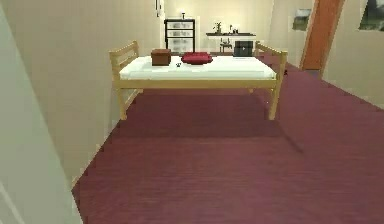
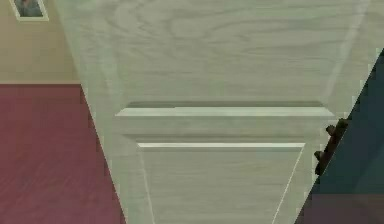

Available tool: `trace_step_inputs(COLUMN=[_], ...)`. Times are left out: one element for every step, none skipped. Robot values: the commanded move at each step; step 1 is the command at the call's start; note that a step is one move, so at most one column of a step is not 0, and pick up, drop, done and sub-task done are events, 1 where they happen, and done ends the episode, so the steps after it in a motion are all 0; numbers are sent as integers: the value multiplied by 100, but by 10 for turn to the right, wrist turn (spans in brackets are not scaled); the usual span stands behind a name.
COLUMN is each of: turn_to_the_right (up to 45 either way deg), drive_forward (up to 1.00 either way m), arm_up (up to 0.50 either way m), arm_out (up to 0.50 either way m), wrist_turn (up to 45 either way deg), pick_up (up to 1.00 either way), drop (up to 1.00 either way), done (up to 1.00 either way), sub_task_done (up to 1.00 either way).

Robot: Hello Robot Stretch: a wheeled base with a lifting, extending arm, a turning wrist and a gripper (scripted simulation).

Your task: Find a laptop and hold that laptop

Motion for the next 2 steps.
trace_step_inputs(turn_to_the_right=[300, 0], drive_forward=[0, 60], arm_up=[0, 0], arm_out=[0, 0], wrist_turn=[0, 0], pick_up=[0, 0], drop=[0, 0], done=[0, 0], sub_task_done=[0, 0])
